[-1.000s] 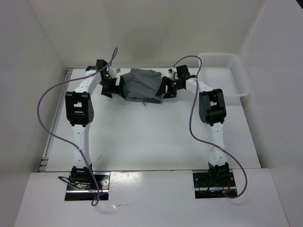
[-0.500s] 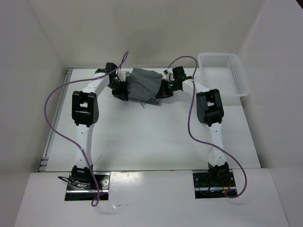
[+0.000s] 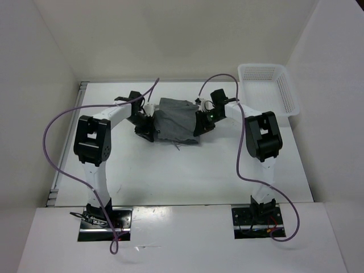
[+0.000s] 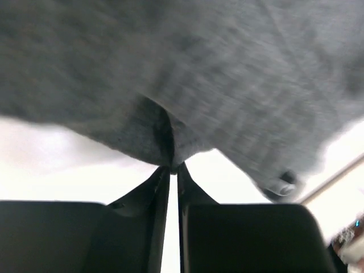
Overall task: Fold and stack the shorts
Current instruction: Fold the shorts
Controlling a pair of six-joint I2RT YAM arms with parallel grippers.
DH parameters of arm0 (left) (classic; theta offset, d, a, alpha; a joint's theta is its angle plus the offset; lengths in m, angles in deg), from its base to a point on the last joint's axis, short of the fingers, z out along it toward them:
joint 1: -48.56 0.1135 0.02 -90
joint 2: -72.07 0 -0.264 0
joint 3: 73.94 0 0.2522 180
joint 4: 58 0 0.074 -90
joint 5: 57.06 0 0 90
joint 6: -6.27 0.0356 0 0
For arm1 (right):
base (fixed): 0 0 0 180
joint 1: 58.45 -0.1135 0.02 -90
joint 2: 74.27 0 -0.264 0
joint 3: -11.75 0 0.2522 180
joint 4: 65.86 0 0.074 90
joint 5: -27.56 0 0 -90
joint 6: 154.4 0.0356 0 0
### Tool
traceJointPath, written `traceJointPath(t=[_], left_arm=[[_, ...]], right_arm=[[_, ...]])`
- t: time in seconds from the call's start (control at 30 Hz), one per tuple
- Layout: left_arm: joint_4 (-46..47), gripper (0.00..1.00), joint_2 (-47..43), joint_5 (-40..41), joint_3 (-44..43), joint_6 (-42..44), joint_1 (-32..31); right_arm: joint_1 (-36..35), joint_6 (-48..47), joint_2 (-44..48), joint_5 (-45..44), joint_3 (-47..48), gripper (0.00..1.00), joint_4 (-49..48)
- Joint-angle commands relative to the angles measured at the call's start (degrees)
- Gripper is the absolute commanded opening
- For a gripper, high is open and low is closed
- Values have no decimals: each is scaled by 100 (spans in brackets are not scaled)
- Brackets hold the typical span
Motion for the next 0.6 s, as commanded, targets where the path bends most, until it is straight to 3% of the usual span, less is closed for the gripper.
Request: traceJointPath(t=[0.0,0.07,0.23,0.3,0.4,0.5,0.57], left_arm=[[-441,28,-732,-87,381,43,-162],[-616,43,-856,61,436,43,-163],[-1040,52,-1129,334,16,43,214],[-953,69,-1252,510,-231,43,338],[-767,85,-946,677,-809,43,338],[-715,85,-515,529,-1373,43,338],[-531,85,-330,467,-1532,43,338]], right_arm=[[54,-586,833,-183,-347,62,468],[54,-770,958,-419,-348,70,530],[300,-841,1090,-737,362,73,469],[353,-780,1038,-1060,870,73,197],[160,-962,564,-1465,1896,63,-85],[-173,-1454,-226,-1572,3118,49,29],[-384,-1605,-684,-1722,3535,46,29]])
